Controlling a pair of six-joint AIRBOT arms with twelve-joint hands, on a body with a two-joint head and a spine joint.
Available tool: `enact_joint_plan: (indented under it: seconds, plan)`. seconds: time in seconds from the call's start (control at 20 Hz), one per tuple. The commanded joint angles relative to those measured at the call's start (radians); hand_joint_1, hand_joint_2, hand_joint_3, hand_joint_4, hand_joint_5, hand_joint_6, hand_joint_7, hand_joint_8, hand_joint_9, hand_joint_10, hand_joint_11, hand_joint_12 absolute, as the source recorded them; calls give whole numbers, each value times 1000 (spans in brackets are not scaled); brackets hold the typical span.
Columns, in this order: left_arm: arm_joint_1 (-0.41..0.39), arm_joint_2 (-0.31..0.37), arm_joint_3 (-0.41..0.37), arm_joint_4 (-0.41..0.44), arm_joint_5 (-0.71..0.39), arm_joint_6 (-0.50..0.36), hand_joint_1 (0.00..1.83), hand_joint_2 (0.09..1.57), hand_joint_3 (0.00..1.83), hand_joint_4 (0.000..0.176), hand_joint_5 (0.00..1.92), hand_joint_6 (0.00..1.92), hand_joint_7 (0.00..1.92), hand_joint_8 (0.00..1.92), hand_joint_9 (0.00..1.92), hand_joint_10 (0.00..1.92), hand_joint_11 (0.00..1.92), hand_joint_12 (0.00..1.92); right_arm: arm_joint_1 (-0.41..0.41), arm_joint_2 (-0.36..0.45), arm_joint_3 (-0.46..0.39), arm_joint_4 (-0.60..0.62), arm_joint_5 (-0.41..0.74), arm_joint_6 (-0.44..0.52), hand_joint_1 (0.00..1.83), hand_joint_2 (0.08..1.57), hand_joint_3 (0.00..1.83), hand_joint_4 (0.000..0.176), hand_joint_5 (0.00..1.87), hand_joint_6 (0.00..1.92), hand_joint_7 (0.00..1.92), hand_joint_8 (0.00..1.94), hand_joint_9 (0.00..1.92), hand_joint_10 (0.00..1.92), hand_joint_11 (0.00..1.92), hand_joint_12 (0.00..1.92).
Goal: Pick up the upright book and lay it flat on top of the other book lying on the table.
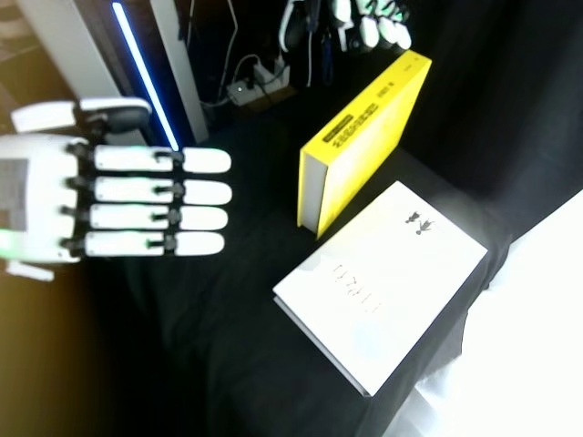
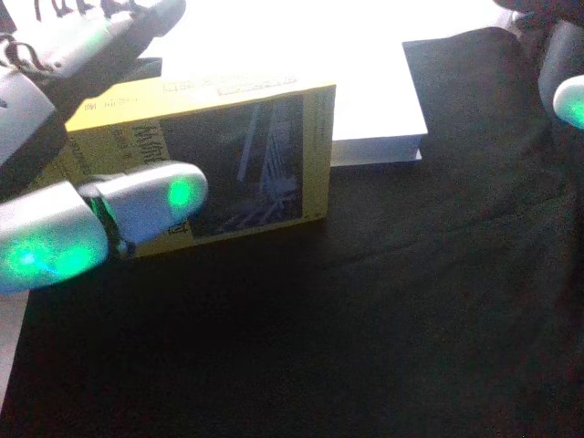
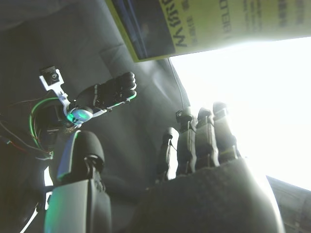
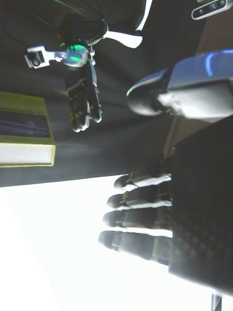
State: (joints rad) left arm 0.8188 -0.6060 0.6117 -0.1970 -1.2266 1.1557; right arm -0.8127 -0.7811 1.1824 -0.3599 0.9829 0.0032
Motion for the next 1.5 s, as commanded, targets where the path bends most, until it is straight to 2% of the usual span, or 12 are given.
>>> enact_joint_plan:
  seconds: [0.0,0.35,0.5,0.6,0.7,0.75,0.8,0.85,0.9,0.95,1.05,1.45]
  plan:
    - [-2,9,-1,0,-150,-3,110,1266,30,78,0,0,0,0,0,0,0,0,14,-5,5,58,105,10,136,1295,54,0,4,155,93,18,6,144,0,496]
    - [-20,-38,53,-171,-54,-3,408,1235,0,91,0,0,0,0,0,0,0,0,14,-19,9,63,104,12,103,1356,2,0,0,2,18,5,0,13,0,139]
    - [-46,-68,100,-243,12,-3,477,1201,0,79,0,0,0,0,0,0,0,0,14,-22,9,63,104,13,56,1371,4,0,6,2,39,10,33,15,0,295]
    - [-50,-83,122,-276,37,-3,535,1178,0,30,0,0,0,0,0,0,0,0,14,-28,9,63,104,13,54,1376,5,0,7,3,46,9,38,16,0,292]
    - [-51,-89,129,-289,45,-3,547,1115,0,59,54,4,38,1,0,0,28,29,14,-33,9,62,104,16,6,1385,3,0,0,0,17,5,9,3,0,141]
    - [-51,-89,127,-290,43,-3,539,1081,15,72,120,10,119,11,50,0,5,334,14,-35,9,62,104,18,0,1387,2,0,0,0,11,2,1,0,0,35]
    - [-51,-88,124,-289,39,-3,707,1088,6,0,383,32,488,57,375,155,0,1081,14,-37,10,62,104,21,0,1390,2,0,0,0,14,3,0,0,0,6]
    - [-51,-87,118,-281,35,-3,812,1087,2,0,585,70,769,134,626,320,22,1566,14,-40,11,61,104,25,0,1389,1,0,0,0,7,0,0,0,0,0]
    - [-51,-87,110,-266,23,-3,927,1085,0,0,845,102,1064,241,876,835,466,1762,14,-44,13,60,104,28,33,1381,0,0,1,0,13,3,3,1,6,3]
    - [-50,-86,101,-251,9,-3,984,1072,0,0,948,97,1141,290,939,1060,659,1763,14,-47,15,59,104,31,53,1378,0,0,0,0,17,4,11,5,17,10]
    - [-47,-81,86,-221,-16,-3,1080,1141,1,0,914,1043,1061,757,967,1366,827,1870,14,-55,19,59,105,35,91,1362,3,0,10,3,37,3,41,27,0,343]
    - [-26,-48,25,-102,-119,-3,1242,1187,0,0,786,1034,923,1365,994,1412,880,1765,14,-77,37,60,138,49,60,1354,0,16,0,0,14,2,9,73,0,370]
